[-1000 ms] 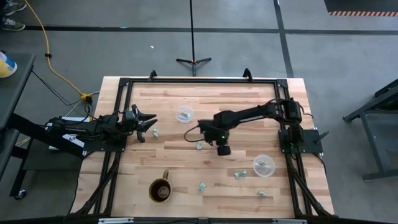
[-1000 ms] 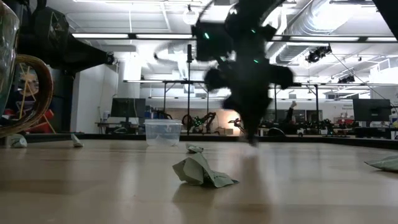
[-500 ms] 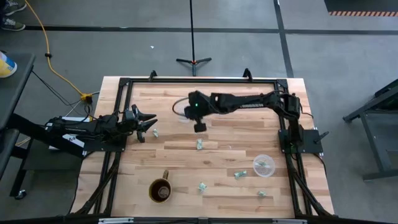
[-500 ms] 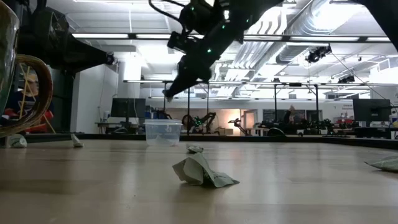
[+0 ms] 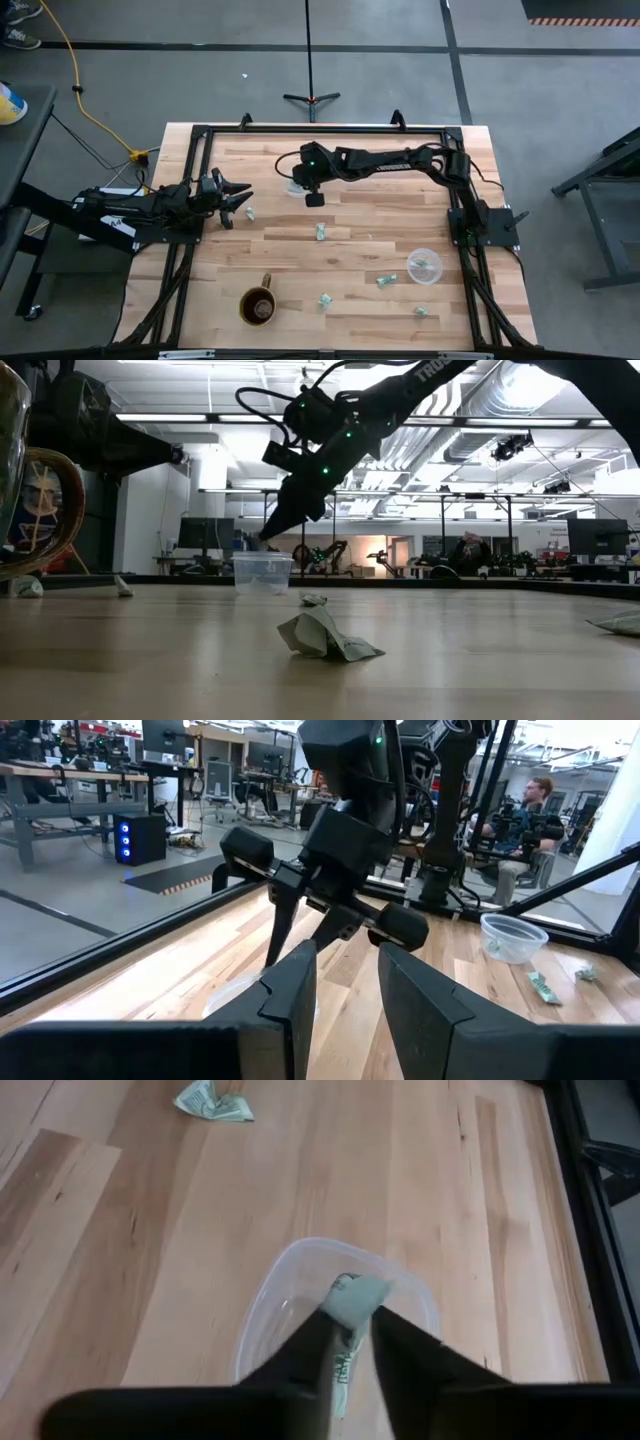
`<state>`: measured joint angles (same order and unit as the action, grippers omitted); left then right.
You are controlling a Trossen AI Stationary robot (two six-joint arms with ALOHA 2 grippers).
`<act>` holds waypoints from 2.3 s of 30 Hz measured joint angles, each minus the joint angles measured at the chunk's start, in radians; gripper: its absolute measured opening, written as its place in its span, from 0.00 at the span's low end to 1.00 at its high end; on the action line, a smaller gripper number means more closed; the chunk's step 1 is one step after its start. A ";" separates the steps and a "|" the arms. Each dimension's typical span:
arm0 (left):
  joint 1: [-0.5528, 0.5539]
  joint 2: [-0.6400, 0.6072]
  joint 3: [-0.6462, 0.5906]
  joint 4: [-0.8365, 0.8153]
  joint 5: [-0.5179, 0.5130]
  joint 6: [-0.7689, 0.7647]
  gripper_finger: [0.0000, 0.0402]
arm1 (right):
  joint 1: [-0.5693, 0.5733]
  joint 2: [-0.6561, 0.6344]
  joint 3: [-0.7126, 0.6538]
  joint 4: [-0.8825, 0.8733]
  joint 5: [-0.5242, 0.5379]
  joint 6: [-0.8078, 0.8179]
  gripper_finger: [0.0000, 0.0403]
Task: Pick and place items into bin
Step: Put the white stevia packet into the top transparent bin
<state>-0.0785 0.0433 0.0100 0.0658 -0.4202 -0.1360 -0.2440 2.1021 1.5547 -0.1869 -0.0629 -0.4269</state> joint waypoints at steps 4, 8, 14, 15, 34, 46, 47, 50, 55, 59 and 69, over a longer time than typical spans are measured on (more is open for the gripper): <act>0.000 0.000 0.000 0.000 0.000 0.000 0.37 | 0.002 0.000 0.000 -0.012 0.004 0.006 0.34; 0.000 0.000 0.000 0.000 0.000 0.000 0.37 | 0.004 -0.035 0.005 -0.092 -0.126 0.053 0.51; 0.000 0.000 0.000 0.000 0.000 0.000 0.37 | 0.058 -0.111 0.012 -0.290 -0.423 0.040 0.62; 0.000 0.000 0.000 0.000 0.000 0.000 0.37 | 0.071 -0.110 0.006 -0.325 -0.398 0.025 0.62; 0.000 0.000 0.000 0.000 -0.009 0.000 0.37 | 0.133 -0.086 -0.231 -0.110 -0.196 0.025 0.63; 0.000 0.000 0.000 0.000 -0.010 0.000 0.37 | 0.126 -0.074 -0.294 0.011 -0.230 0.047 0.58; 0.000 0.000 0.000 0.000 -0.010 0.000 0.37 | 0.127 -0.067 -0.295 0.009 -0.230 0.047 0.57; 0.000 0.000 0.000 0.000 -0.011 0.000 0.37 | 0.127 -0.053 -0.296 0.010 -0.230 0.048 0.53; 0.000 0.000 0.000 0.001 -0.011 0.000 0.37 | 0.126 -0.045 -0.295 0.011 -0.231 0.052 0.41; 0.000 0.000 0.000 0.001 -0.012 0.000 0.37 | 0.126 -0.045 -0.294 0.007 -0.232 0.052 0.27; 0.000 0.000 0.000 0.001 -0.012 0.000 0.37 | 0.126 -0.068 -0.295 0.104 -0.232 0.045 0.04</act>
<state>-0.0788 0.0433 0.0100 0.0666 -0.4320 -0.1360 -0.1180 2.0338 1.2594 -0.0832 -0.2945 -0.3816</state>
